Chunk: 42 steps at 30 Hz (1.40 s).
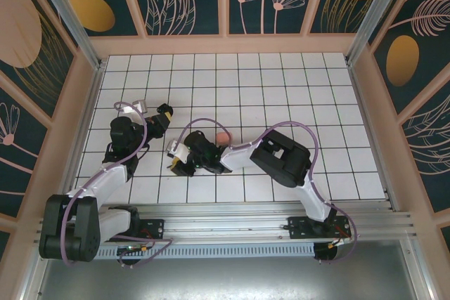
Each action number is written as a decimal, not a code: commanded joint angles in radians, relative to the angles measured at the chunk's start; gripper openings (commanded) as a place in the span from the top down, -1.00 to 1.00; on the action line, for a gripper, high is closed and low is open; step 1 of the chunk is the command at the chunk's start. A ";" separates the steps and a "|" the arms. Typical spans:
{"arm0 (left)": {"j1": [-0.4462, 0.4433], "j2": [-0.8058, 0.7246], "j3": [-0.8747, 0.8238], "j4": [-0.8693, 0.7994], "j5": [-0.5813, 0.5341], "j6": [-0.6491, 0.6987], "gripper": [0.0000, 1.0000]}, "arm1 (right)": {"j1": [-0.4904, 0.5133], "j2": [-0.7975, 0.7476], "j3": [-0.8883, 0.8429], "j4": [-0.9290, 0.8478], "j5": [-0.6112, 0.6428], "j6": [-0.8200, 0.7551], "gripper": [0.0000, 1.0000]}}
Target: Insert the wireless bluetooth earbuds into the charging case
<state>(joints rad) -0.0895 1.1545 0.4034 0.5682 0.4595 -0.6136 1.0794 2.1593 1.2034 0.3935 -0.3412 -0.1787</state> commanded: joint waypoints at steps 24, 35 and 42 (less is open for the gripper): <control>0.008 0.002 0.028 -0.042 -0.015 0.048 0.57 | -0.022 -0.340 -0.396 -0.044 0.148 0.057 0.62; 0.008 0.004 0.028 -0.036 -0.019 0.046 0.58 | -0.126 -0.581 -0.629 -0.123 0.225 0.159 0.63; 0.008 0.002 0.028 -0.034 -0.018 0.043 0.58 | -0.195 -0.664 -0.695 -0.139 0.240 0.163 0.62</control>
<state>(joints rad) -0.0895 1.1549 0.4042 0.5194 0.4442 -0.5838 0.9001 1.5265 0.5274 0.2741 -0.1257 -0.0338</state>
